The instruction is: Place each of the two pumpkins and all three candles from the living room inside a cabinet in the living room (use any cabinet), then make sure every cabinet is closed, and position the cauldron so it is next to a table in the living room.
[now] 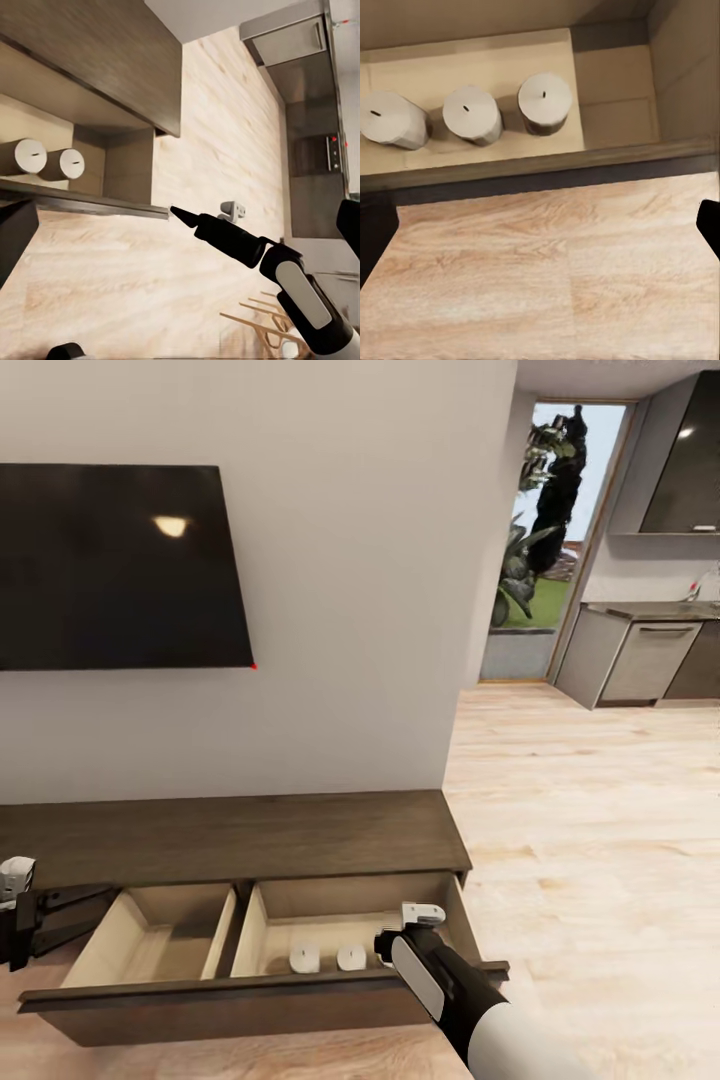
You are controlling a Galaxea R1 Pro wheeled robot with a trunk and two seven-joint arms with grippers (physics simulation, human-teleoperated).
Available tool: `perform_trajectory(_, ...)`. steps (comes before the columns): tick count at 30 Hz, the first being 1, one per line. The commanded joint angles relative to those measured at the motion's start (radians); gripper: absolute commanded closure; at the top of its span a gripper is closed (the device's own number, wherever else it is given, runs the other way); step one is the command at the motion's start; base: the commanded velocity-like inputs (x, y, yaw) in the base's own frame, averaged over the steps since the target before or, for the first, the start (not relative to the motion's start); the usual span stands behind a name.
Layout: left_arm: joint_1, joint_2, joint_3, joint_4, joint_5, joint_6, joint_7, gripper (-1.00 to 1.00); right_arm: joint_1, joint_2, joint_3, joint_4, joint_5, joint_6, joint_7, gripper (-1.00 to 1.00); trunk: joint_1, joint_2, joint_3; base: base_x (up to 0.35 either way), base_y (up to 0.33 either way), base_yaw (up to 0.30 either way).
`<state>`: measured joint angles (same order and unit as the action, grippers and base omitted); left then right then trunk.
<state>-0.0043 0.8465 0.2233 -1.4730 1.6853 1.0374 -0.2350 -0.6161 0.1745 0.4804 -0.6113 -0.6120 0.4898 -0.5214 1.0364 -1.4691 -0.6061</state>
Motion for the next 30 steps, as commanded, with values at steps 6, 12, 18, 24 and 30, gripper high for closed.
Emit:
perform_trajectory(6, 0.000, 0.000, 0.001, 0.000, -0.010, 0.003, -0.010, -1.00, -0.001, 0.000, 0.007, -0.001, -0.004, 0.005, -0.008, -1.00, -0.024, 0.042, 0.018, -0.338, 0.000, 0.000)
perform_trajectory(12, 0.000, 0.000, -0.001, 0.001, -0.010, 0.001, -0.005, -1.00, -0.001, 0.000, 0.007, -0.001, -0.001, 0.004, -0.008, -1.00, -0.047, 0.084, 0.037, -0.343, 0.000, 0.000)
perform_trajectory(18, -0.006, -0.021, -0.004, 0.000, -0.126, -0.038, 0.135, -1.00, -0.001, 0.000, 0.007, -0.001, 0.002, 0.004, -0.008, -1.00, -0.070, 0.126, 0.056, -0.343, 0.000, 0.000)
perform_trajectory(24, -0.016, -0.059, -0.007, -0.005, -0.177, -0.049, 0.310, -1.00, -0.001, 0.000, 0.008, 0.000, 0.003, 0.004, -0.008, -1.00, -0.089, 0.161, 0.071, -0.343, 0.000, 0.000)
perform_trajectory(30, -0.018, -0.075, -0.045, -0.006, -0.213, -0.107, 0.486, -1.00, -0.001, 0.000, 0.009, 0.001, 0.003, 0.004, -0.008, -1.00, -0.089, 0.161, 0.071, -0.329, 0.000, 0.000)
